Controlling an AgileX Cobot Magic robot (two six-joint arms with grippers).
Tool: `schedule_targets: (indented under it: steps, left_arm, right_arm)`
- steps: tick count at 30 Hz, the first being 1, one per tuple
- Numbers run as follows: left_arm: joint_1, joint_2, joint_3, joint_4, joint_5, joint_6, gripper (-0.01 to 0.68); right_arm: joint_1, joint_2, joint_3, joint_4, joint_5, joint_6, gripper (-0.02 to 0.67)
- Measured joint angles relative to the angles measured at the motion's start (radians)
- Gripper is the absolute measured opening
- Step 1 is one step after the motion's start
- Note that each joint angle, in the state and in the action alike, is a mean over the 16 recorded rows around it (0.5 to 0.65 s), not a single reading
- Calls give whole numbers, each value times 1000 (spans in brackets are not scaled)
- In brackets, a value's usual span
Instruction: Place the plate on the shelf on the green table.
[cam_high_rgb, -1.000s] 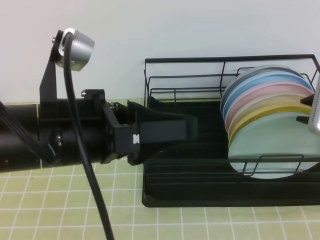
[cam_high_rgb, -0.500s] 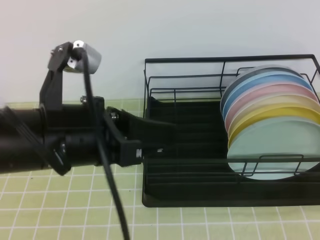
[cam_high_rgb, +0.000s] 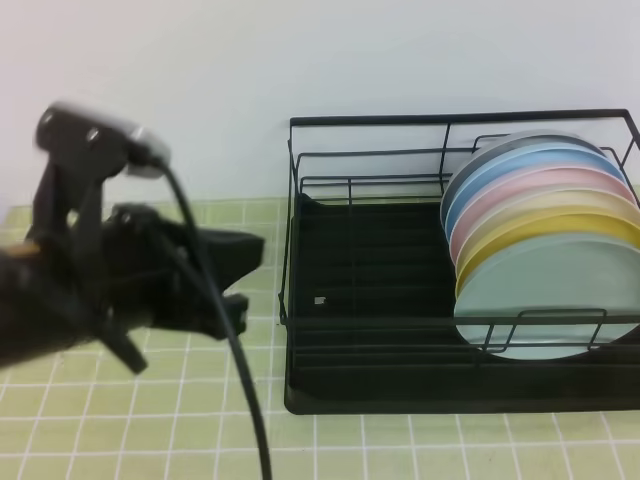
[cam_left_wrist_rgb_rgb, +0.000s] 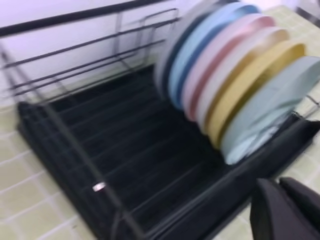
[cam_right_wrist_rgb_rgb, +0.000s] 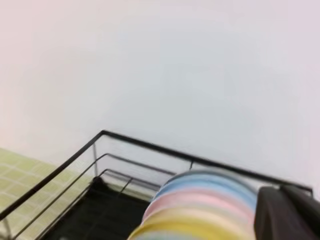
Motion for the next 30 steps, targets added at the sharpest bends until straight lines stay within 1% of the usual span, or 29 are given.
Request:
schedule_targets:
  steps: [8,14,19,30]
  left_arm:
    - [0,-78,179,-48,-226,8,0]
    - [0,-101,256,-83,-341,10,0]
    - [0,-90,270,-96,-376,17,0]
    - [5,-45,272,-98,-364,35,0]
  right_arm:
    - [0,-267,266,39,-75,23,-3]
    - [0,-364,388,41,-89,21,-4]
    - [0,-385,450,41,-83,18,-3]
    - [0,-385,539,41,-51,19,-3]
